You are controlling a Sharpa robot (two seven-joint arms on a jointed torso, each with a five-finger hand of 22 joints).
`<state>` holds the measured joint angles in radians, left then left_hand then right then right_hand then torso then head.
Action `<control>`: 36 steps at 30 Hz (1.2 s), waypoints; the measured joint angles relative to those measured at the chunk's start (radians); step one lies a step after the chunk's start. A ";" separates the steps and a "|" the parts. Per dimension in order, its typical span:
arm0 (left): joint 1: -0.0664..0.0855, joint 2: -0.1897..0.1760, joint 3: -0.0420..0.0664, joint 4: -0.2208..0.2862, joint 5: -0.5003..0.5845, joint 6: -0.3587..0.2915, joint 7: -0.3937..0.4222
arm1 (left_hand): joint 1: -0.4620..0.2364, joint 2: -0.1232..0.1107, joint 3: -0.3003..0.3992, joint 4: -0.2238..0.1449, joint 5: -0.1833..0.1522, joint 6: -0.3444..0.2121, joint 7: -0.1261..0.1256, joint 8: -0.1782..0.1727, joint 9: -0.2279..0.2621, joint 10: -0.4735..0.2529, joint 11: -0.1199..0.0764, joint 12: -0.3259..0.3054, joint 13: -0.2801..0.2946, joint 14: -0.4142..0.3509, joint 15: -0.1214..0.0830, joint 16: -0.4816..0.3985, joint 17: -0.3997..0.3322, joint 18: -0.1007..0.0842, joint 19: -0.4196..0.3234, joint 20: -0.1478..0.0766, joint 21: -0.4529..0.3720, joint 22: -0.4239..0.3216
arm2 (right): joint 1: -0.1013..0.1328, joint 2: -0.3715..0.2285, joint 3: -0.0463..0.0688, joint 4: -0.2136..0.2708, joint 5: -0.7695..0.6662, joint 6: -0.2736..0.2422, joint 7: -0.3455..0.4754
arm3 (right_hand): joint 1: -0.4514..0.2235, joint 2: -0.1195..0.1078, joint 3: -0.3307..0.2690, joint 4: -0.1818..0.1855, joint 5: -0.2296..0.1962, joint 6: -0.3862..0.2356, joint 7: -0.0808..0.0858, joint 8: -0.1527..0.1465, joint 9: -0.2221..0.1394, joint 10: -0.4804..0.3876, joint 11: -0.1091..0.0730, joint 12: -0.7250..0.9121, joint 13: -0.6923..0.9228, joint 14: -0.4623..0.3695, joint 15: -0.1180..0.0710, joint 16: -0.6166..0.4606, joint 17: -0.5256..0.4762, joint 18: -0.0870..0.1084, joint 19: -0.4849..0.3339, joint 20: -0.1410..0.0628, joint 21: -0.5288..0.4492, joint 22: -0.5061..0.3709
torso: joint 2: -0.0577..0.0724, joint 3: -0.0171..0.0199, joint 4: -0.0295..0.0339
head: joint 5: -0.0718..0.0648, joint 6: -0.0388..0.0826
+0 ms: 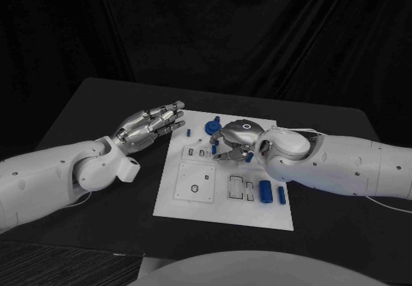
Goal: Assemble the parts on the task board
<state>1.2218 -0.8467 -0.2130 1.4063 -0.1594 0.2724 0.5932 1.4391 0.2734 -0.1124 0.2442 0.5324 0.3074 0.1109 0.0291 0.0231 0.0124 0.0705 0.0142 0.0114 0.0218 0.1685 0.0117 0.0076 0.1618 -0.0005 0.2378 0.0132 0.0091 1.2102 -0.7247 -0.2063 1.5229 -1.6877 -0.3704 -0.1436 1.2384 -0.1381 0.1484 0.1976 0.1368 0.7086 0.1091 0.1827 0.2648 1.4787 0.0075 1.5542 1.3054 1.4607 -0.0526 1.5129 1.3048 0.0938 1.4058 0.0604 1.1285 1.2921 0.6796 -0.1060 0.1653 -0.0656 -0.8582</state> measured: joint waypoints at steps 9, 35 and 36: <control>-0.002 -0.008 0.000 -0.001 0.000 -0.001 -0.001 | 0.000 0.000 0.000 0.000 0.000 0.000 0.000 0.000 0.000 0.000 0.000 0.000 0.000 0.000 0.000 0.000 0.000 0.000 0.000 0.000 0.000 0.000 | 0.017 -0.043 -0.001 0.043 0.000 -0.106 0.030 | 0.015 -0.074 -0.024 0.089 -0.065 -0.022 -0.003 -0.023 -0.043 0.000 0.000 0.000 0.000 0.000 0.000 -0.018 0.000 0.000 -0.003 -0.002 -0.028 0.000 | 0.000 0.0005 -0.0018 | -0.008 0.010; -0.003 -0.041 -0.001 0.020 -0.072 -0.051 0.014 | -0.008 -0.018 0.000 0.000 -0.001 0.008 0.004 0.000 0.003 0.006 0.005 0.000 0.000 0.000 0.000 0.008 0.000 0.000 0.007 0.007 0.000 0.000 | 0.112 -0.248 0.000 0.129 0.228 -0.334 0.221 | -0.130 0.009 -0.135 0.100 -0.065 0.105 0.008 -0.010 -0.058 -0.012 0.012 0.000 0.000 0.006 0.006 -0.026 0.000 0.000 -0.016 0.002 -0.063 0.000 | -0.022 0.0046 -0.0120 | 0.006 -0.006; -0.003 -0.040 -0.001 0.020 -0.078 -0.053 0.015 | -0.008 -0.018 0.000 0.000 -0.001 0.015 0.010 0.000 0.003 0.006 0.006 0.000 0.000 0.000 0.000 0.008 0.000 0.000 0.007 0.007 0.000 0.000 | 0.110 -0.252 0.000 0.129 0.237 -0.336 0.228 | -0.138 0.017 -0.135 0.100 -0.065 0.105 0.008 -0.010 -0.058 -0.012 0.012 0.000 0.000 0.006 0.006 -0.026 0.000 0.000 -0.016 0.002 -0.063 0.000 | -0.023 0.0050 -0.0129 | 0.008 -0.007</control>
<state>1.2190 -0.8862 -0.2136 1.4265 -0.2372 0.2190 0.6082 1.4311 0.2549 -0.1124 0.2440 0.5316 0.3221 0.1213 0.0292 0.0259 0.0188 0.0766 0.0142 0.0114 0.0217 0.1681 0.0194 0.0078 0.1619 0.0066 0.2451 0.0136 0.0094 1.3205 -0.9771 -0.2066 1.6517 -1.4505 -0.7061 0.0849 1.1000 -0.1207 0.0139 0.2977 0.0717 0.8137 0.1169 0.1724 0.2070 1.4666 0.0198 1.5542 1.3055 1.4667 -0.0463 1.4870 1.3048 0.0939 1.3903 0.0627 1.0655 1.2921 0.6562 -0.1011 0.1523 -0.0575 -0.8649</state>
